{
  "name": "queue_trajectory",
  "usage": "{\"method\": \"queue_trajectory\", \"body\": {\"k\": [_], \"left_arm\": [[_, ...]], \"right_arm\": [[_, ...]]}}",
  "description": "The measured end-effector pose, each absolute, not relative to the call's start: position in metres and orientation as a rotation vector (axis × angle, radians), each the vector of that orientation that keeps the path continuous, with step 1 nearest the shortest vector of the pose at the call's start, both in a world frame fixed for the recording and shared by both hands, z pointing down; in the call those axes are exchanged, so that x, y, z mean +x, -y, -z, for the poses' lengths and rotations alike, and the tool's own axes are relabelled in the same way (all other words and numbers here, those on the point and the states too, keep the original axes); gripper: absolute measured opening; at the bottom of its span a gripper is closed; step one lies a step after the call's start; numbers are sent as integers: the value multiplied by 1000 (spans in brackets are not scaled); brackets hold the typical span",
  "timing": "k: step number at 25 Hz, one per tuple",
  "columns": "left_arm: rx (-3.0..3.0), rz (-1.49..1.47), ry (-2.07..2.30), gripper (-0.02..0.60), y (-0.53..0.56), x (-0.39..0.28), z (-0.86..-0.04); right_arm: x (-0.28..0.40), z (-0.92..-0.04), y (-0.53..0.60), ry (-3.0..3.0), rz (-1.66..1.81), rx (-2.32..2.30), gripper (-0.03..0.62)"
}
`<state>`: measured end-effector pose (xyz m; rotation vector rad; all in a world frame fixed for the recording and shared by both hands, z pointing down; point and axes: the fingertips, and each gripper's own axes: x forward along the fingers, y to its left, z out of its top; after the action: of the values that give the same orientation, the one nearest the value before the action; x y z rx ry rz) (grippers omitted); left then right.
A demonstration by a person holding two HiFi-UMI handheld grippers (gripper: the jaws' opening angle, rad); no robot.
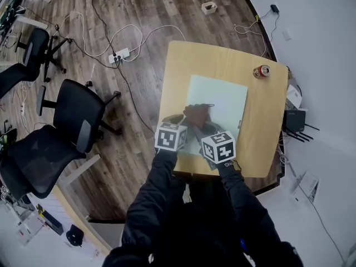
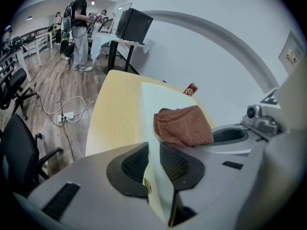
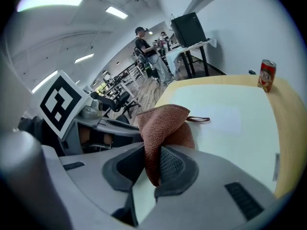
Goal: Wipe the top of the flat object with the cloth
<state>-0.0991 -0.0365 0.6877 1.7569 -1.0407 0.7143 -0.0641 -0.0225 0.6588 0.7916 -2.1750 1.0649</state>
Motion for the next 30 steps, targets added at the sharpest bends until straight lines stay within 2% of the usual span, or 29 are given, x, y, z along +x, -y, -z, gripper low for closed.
{"method": "queue_trajectory", "body": {"k": [8, 20, 25, 30], "left_arm": [[1757, -705, 1027, 89, 37, -99, -688], [1756, -692, 1042, 89, 38, -100, -685], [1780, -639, 1081, 89, 39, -99, -669], [1950, -454, 1225, 78, 51, -95, -576]], "right_arm": [[-64, -658, -27, 2121, -1277, 874, 74], [-71, -649, -111, 2104, -1250, 626, 74], [-38, -605, -101, 2175, -1165, 693, 74], [-10, -518, -49, 2353, -918, 898, 74]]}}
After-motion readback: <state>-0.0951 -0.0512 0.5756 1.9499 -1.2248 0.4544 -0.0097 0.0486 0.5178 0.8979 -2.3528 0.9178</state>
